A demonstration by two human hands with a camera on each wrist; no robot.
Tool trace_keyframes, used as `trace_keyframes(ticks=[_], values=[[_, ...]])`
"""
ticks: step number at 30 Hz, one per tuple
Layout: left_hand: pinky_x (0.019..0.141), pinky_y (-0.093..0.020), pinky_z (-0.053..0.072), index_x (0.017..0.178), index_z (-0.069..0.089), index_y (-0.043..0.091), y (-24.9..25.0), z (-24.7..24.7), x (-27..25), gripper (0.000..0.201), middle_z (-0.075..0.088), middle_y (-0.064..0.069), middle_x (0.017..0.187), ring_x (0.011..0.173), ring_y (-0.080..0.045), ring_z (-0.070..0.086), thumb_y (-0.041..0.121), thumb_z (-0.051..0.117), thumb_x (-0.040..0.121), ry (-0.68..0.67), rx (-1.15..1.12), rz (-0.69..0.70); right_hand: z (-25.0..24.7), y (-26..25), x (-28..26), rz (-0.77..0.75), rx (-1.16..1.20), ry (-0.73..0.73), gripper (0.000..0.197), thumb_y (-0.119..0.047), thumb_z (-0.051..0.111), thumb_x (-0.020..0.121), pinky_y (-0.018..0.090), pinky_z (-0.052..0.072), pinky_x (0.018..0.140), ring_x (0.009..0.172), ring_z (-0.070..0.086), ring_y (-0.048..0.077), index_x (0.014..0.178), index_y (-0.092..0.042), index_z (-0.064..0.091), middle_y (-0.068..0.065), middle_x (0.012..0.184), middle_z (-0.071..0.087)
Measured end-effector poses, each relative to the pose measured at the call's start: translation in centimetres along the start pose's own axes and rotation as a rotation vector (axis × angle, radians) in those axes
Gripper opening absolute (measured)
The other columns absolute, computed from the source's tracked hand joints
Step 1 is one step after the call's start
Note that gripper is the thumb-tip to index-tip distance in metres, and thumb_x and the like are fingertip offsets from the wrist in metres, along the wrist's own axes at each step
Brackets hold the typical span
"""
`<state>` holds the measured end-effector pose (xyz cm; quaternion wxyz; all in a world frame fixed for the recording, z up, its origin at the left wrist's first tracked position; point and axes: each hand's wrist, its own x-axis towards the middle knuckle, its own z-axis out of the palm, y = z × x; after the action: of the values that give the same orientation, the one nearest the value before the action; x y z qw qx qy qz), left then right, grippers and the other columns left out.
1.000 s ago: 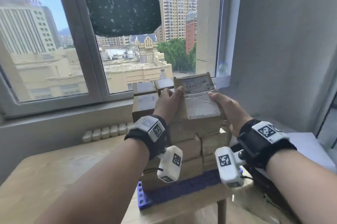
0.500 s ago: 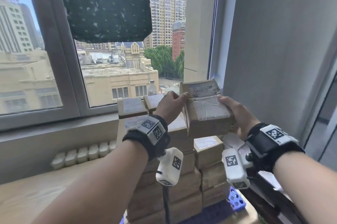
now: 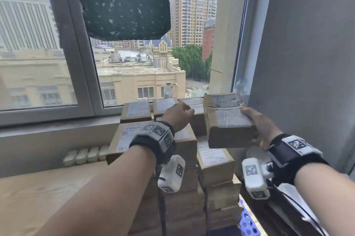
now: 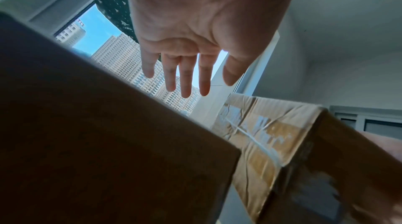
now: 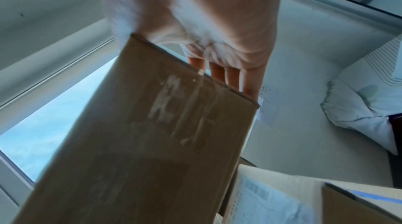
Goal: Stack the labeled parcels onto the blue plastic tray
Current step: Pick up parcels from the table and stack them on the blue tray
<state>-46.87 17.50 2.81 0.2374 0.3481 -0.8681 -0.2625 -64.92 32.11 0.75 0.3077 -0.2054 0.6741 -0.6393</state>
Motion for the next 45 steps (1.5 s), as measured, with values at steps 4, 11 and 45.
trace_keyframes(ticks=[4, 11, 45], values=[[0.096, -0.027, 0.038, 0.132, 0.059, 0.011, -0.3, 1.2, -0.3, 0.037, 0.059, -0.006, 0.137, 0.123, -0.022, 0.054, 0.022, 0.046, 0.099, -0.041, 0.096, -0.079, 0.5, 1.7, 1.8, 0.063, -0.051, -0.031, 0.035, -0.047, 0.065, 0.085, 0.028, 0.05, 0.06, 0.07, 0.06, 0.02, 0.099, -0.015, 0.065, 0.007, 0.083, 0.064], [0.081, -0.03, 0.046, 0.127, 0.065, 0.021, -0.3, 2.1, -1.0, 0.034, 0.067, -0.006, 0.122, 0.095, -0.028, 0.063, 0.022, 0.048, 0.098, -0.066, 0.181, -0.115, 2.7, 3.5, 3.6, 0.146, -0.095, -0.136, 0.028, -0.041, 0.066, 0.087, 0.028, 0.048, 0.06, 0.062, 0.056, 0.02, 0.086, -0.014, 0.062, 0.007, 0.078, 0.06], [0.088, -0.029, 0.049, 0.094, 0.071, 0.027, -0.4, 4.2, -4.9, 0.014, 0.069, 0.006, 0.107, 0.096, -0.013, 0.062, 0.021, 0.058, 0.091, 0.437, 0.127, -0.025, -1.8, 8.7, 4.9, -0.036, -0.298, 0.012, 0.025, -0.018, 0.051, 0.093, 0.031, 0.045, 0.065, 0.076, 0.058, 0.024, 0.072, -0.016, 0.063, 0.009, 0.08, 0.066]])
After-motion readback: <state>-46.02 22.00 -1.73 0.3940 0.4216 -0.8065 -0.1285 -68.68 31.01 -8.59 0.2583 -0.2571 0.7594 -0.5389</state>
